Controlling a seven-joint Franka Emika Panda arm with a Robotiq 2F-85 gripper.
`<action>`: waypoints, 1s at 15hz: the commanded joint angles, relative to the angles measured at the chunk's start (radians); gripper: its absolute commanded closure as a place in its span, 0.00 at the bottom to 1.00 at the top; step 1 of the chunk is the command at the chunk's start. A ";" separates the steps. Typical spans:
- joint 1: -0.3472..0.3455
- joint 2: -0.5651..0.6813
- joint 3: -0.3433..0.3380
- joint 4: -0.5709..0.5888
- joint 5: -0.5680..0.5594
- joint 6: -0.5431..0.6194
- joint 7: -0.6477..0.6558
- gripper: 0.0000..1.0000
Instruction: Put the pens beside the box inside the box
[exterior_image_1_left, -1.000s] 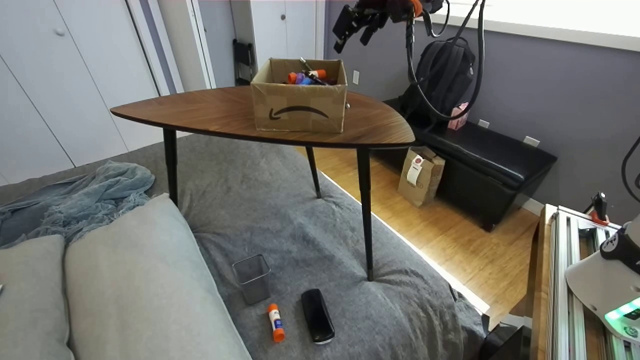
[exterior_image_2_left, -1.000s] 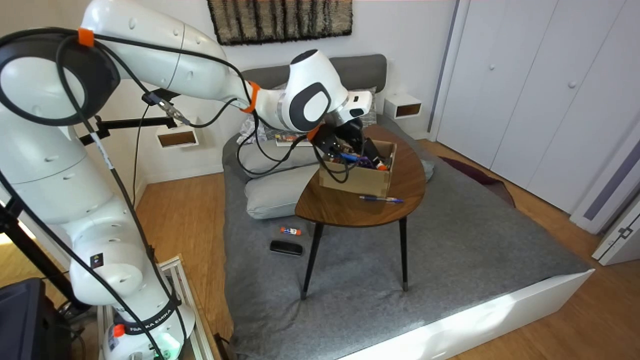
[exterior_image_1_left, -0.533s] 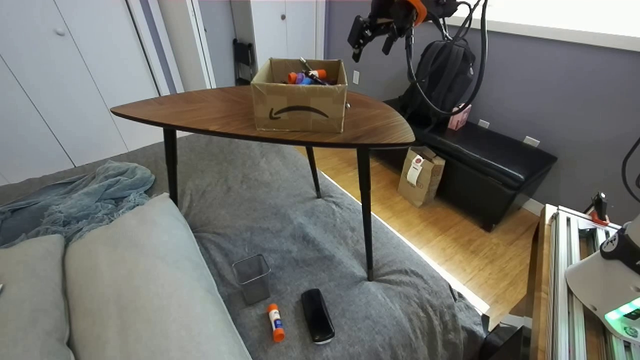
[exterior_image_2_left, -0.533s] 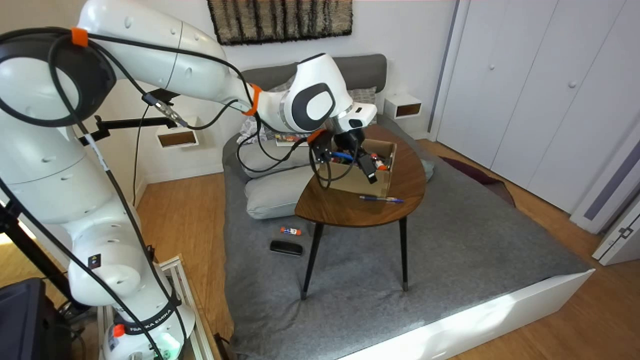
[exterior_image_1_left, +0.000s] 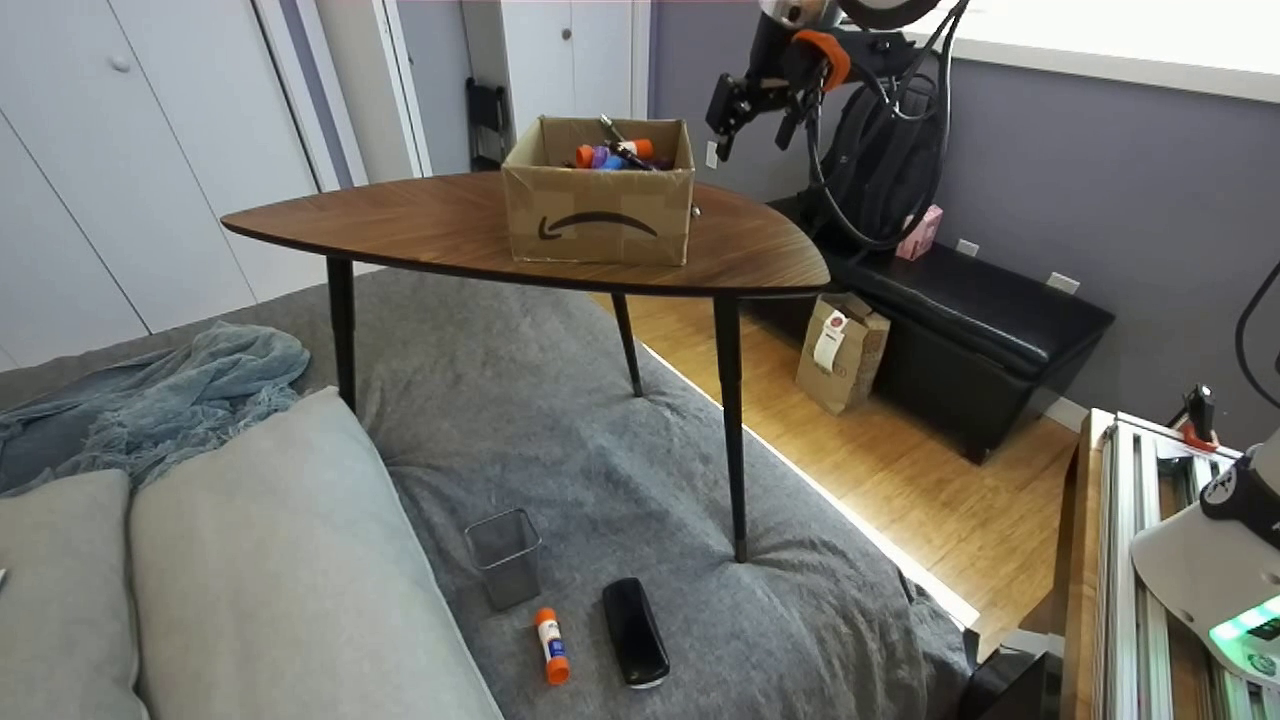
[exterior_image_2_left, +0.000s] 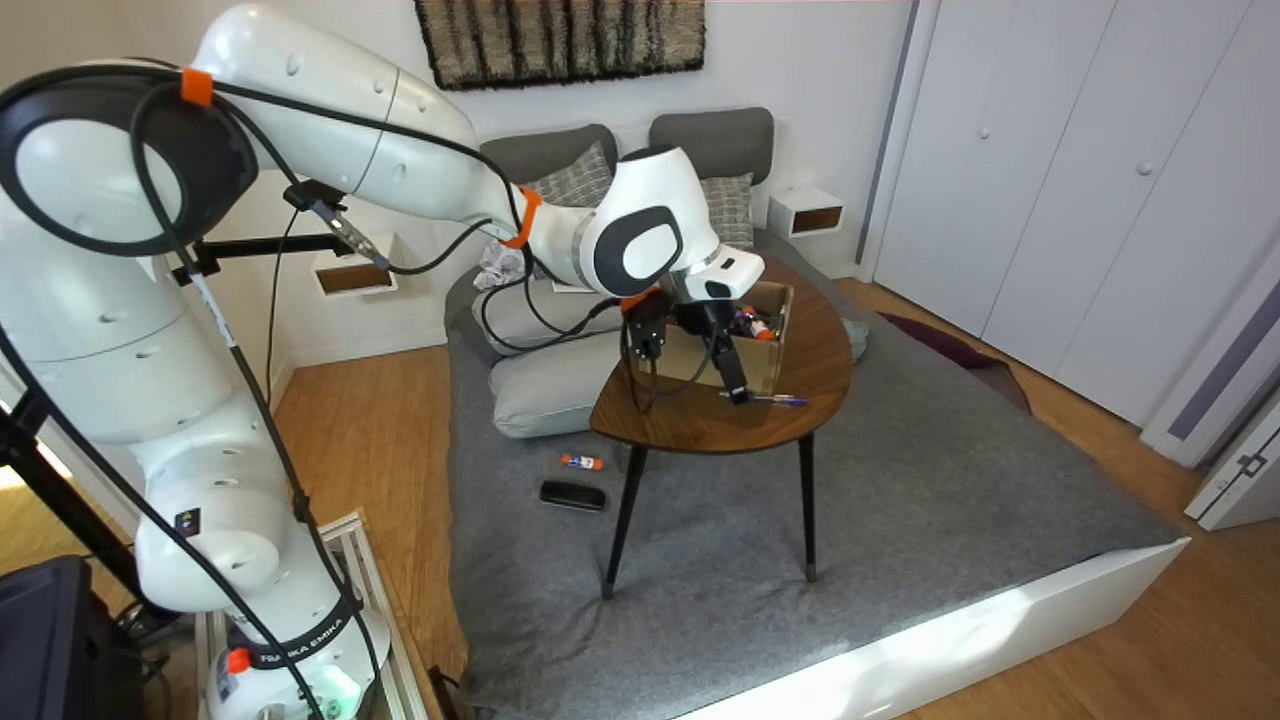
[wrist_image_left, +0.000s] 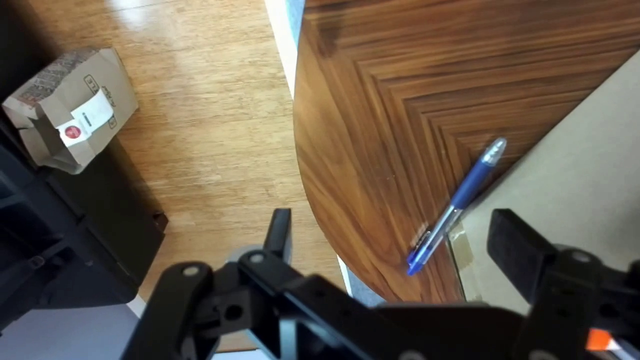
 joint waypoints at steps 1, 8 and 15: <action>-0.007 0.033 -0.011 -0.015 0.046 0.054 0.009 0.02; 0.012 0.129 -0.021 -0.011 0.147 0.183 0.007 0.05; 0.028 0.189 -0.022 -0.001 0.222 0.301 -0.016 0.07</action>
